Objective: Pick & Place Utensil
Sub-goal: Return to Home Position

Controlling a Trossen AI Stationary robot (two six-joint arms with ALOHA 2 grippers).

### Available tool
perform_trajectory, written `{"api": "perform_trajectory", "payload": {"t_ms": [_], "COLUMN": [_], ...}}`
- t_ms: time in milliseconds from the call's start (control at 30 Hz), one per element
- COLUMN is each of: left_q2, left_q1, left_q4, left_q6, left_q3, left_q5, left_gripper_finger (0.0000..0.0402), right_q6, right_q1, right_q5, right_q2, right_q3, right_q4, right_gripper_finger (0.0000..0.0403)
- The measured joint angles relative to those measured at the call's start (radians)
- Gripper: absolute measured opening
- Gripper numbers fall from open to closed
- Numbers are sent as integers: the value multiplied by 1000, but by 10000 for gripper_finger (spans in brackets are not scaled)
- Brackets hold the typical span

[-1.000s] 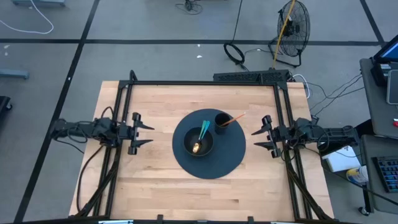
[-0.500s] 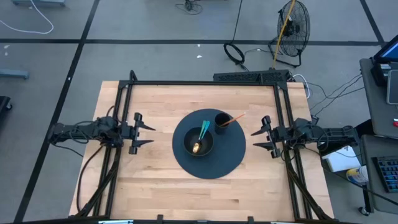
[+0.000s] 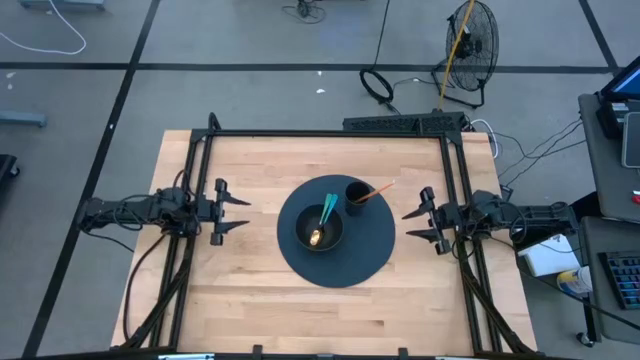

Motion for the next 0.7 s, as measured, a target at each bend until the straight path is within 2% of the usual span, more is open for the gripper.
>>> {"api": "perform_trajectory", "payload": {"t_ms": [300, 500, 700], "left_q2": [1, 1, 1], "left_q1": [0, 0, 0], "left_q4": [-3, -5, -6], "left_q6": [-14, -19, -35], "left_q3": [0, 0, 0], "left_q5": [-44, -50, -48], "left_gripper_finger": [232, 232, 232], "right_q6": [66, 94, 97], "right_q1": [0, 0, 1], "right_q5": [11, 162, 161], "right_q2": [0, 6, 13], "right_q3": [0, 0, 0], "right_q4": [-24, -56, -53], "right_gripper_finger": [187, 187, 187]}}
